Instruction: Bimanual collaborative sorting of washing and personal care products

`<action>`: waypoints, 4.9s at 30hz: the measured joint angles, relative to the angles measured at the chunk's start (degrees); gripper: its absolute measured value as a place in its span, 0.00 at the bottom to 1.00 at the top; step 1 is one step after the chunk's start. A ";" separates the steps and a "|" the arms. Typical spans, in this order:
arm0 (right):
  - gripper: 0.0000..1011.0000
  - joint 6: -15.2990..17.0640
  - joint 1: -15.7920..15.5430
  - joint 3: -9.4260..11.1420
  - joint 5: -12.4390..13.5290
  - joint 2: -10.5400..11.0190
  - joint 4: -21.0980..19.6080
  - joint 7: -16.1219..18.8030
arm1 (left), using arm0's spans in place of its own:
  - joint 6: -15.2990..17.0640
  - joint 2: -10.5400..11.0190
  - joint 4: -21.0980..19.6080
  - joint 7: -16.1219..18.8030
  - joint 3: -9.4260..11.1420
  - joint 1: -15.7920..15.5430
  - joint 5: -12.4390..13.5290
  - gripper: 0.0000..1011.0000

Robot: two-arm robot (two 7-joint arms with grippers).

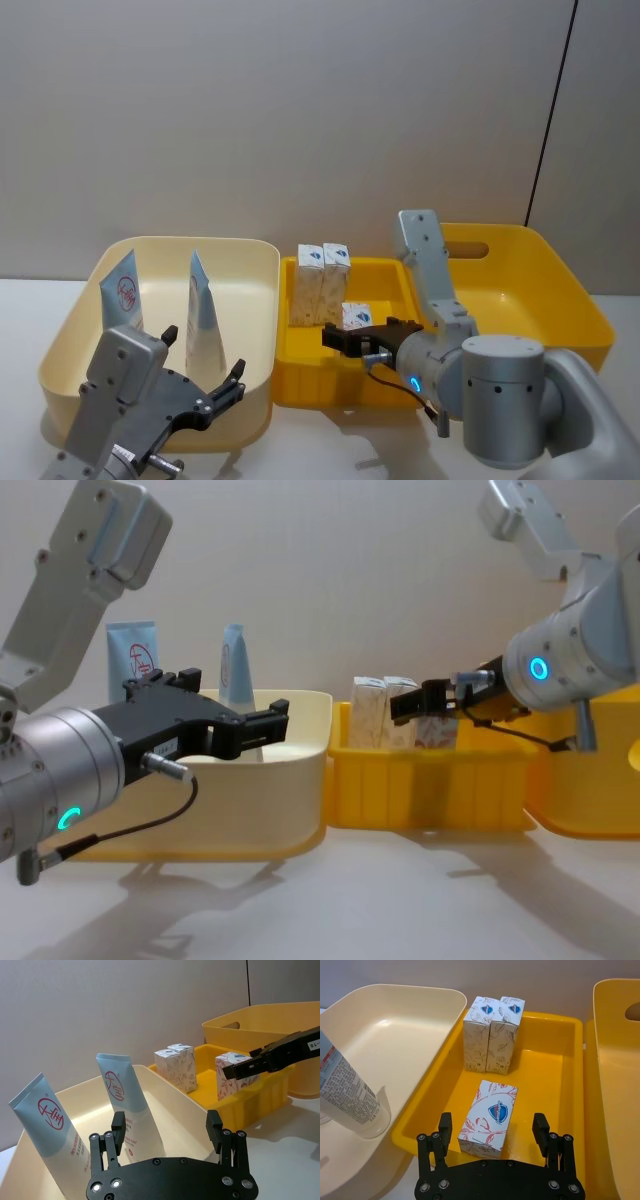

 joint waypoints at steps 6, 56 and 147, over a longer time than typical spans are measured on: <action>0.99 0.64 0.83 0.16 -0.06 -0.62 1.68 0.25 | 0.00 0.00 0.00 0.00 0.00 0.00 0.00 0.99; 0.44 -0.22 1.25 1.00 -0.83 -1.66 3.55 0.52 | 0.00 0.00 0.00 0.00 0.00 0.00 0.00 0.99; 0.69 -8.49 4.50 12.00 -6.81 4.60 2.78 -0.08 | 0.00 0.00 0.00 0.00 0.00 0.00 0.00 0.99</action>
